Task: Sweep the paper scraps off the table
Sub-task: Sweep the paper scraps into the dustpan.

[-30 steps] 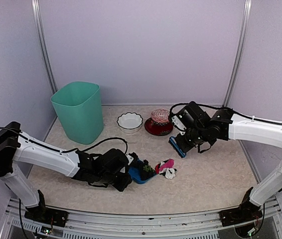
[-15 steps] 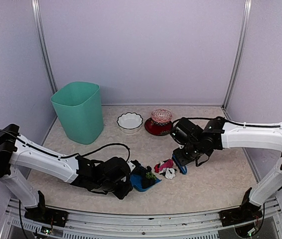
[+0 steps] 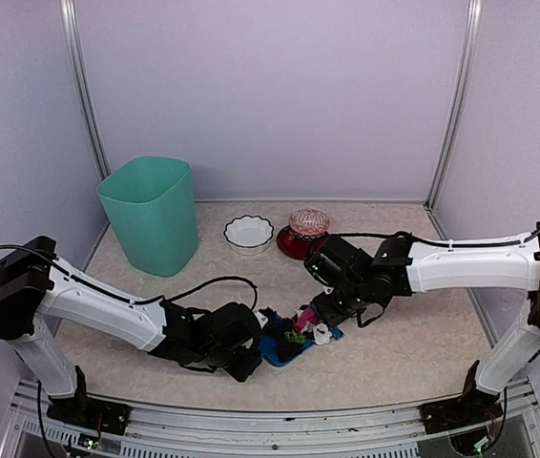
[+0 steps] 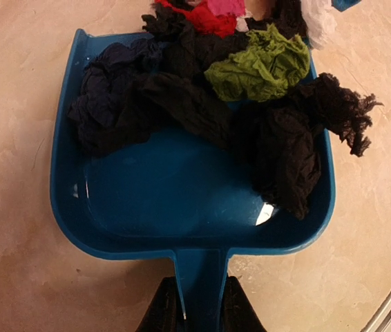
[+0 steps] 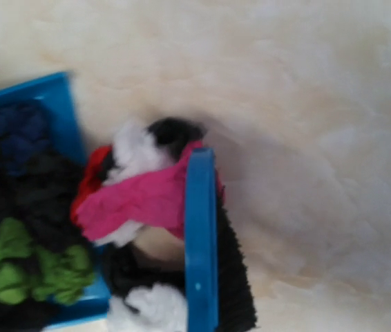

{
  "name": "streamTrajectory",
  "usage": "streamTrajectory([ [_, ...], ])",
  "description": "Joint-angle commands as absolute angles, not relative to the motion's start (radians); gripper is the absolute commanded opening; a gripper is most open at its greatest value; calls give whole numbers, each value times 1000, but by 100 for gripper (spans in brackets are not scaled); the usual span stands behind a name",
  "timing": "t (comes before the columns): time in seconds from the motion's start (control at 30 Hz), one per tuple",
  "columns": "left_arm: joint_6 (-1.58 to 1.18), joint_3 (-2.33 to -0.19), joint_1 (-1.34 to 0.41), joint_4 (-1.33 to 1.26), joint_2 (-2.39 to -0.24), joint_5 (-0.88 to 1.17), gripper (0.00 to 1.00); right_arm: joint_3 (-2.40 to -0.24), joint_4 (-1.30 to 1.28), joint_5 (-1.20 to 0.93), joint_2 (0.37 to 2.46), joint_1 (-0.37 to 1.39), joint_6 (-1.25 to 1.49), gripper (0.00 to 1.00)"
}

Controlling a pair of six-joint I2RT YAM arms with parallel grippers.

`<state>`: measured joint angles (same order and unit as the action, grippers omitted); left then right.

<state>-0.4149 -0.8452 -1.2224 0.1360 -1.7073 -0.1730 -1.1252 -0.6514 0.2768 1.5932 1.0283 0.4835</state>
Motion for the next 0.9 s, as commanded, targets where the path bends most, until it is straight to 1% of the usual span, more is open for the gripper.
streamTrajectory([
  [0.0, -410, -857, -1210, 162, -1752, -146, 0, -1147, -621, 200, 1608, 1068, 467, 0],
  [0.17, -408, -845, -1204, 124, -1763, -140, 0, -1166, -611, 189, 1613, 1099, 418, 0],
  [0.57, -422, -774, -1197, -40, -1784, -155, 0, -1205, -633, 207, 1625, 1134, 412, 0],
  [0.87, -412, -718, -1197, -135, -1714, -198, 0, -1222, -684, 280, 1597, 1136, 423, 0],
])
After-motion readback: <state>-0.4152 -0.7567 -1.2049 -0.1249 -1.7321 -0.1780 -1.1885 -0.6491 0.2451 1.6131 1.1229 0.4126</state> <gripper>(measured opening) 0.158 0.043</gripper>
